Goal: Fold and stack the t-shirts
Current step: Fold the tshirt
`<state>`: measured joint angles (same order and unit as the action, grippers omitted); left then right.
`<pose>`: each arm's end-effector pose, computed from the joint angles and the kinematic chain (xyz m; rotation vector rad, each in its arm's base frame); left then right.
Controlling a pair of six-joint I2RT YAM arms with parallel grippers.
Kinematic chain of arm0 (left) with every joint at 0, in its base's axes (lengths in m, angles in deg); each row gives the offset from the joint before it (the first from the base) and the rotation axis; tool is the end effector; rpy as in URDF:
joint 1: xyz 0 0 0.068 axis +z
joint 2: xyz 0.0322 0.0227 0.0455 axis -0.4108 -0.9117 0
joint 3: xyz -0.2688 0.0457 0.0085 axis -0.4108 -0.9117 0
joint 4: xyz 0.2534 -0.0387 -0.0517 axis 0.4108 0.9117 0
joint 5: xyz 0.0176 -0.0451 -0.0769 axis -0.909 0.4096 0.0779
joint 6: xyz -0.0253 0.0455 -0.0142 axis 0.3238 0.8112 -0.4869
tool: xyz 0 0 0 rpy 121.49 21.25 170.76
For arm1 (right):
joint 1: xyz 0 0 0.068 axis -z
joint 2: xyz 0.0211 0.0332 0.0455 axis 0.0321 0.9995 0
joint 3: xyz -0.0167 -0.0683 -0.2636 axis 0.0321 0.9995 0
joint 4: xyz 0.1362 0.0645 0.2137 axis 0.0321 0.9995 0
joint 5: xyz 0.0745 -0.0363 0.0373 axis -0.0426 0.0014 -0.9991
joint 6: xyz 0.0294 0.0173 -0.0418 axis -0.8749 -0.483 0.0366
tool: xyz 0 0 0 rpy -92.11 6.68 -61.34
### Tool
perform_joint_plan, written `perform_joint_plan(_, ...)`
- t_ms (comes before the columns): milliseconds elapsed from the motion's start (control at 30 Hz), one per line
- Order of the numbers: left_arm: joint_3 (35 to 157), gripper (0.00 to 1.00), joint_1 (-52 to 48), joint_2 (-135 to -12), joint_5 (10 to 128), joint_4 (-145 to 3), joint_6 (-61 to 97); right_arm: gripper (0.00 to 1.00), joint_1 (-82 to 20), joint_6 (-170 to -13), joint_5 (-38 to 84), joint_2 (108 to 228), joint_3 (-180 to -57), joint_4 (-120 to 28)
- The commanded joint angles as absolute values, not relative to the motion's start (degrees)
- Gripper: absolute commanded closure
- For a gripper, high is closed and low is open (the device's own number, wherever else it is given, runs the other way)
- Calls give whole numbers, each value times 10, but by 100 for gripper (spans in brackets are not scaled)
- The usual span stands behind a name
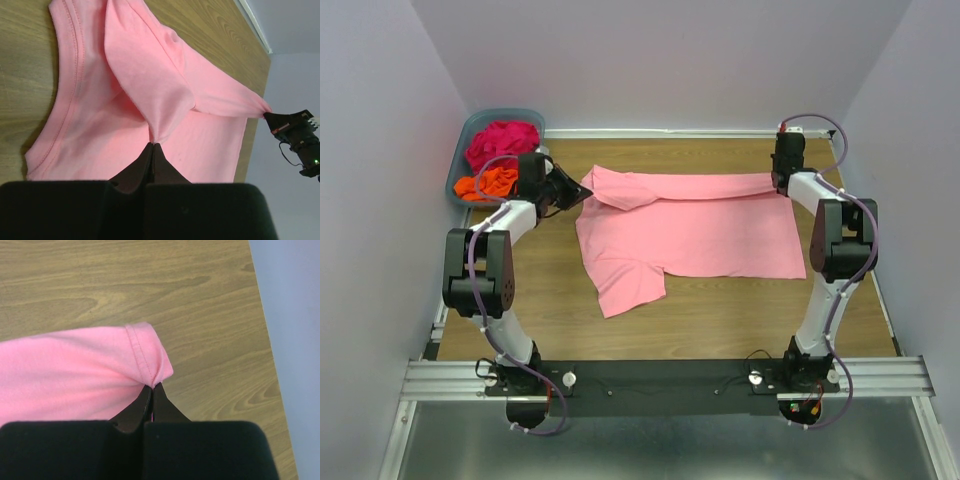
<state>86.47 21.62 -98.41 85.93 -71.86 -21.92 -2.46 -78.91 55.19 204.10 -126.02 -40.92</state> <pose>0.3843 -0.0328 0.2113 -0.6989 2.1811 -0.9964 0.4598 -0.0097 0.1933 0.1051 2.2385 -0.5291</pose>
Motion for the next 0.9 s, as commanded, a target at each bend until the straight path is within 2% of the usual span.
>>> perform_joint_plan(0, 854, 100, 216, -968, 874, -726, -221, 99, -22, -803, 554, 2013, -1237, -399)
perform_joint_plan(867, 818, 100, 205, -926, 894, -724, -242, 99, -21, -833, 554, 2017, -1216, -375)
